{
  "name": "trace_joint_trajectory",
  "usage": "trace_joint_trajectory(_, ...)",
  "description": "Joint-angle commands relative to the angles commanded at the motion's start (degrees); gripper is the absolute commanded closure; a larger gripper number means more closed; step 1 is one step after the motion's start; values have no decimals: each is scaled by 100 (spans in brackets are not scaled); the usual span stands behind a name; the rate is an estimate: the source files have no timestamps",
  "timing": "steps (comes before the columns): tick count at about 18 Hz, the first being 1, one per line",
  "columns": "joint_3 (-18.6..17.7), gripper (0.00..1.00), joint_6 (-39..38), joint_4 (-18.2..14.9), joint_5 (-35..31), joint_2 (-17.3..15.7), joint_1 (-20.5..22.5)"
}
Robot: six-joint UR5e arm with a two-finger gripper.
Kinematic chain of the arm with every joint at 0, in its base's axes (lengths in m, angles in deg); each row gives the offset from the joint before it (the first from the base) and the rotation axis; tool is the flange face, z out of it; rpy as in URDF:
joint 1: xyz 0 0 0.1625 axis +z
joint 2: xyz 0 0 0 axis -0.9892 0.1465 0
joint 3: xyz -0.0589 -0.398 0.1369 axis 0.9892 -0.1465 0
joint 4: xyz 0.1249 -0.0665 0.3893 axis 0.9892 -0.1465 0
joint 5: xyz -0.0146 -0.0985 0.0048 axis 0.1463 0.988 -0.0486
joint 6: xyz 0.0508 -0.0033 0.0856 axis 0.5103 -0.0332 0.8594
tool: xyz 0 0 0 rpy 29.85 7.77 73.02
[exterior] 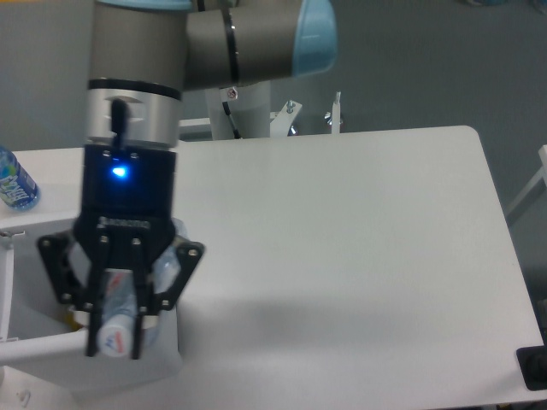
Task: Place the trash in the trash can
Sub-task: 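Carry the bottle over the white bin and lower it inside, then open the gripper to drop the bottle and raise away from bin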
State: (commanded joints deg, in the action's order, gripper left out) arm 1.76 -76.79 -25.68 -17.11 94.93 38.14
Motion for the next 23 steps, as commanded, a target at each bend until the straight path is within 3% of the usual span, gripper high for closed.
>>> trace_joint_trajectory(7, -70, 72, 0, 0, 0, 157, -518)
trace_joint_trajectory(9, -166, 65, 17, 0, 0, 263, -660)
trace_joint_trajectory(10, -193, 42, 35, 0, 9, 298, -677)
trace_joint_trajectory(11, -193, 0, 70, 0, 0, 316, -678)
trace_joint_trajectory(15, -403, 0, -88, 0, 0, 115, -590)
trace_joint_trajectory(23, -711, 0, -27, -79, -315, -193, 806)
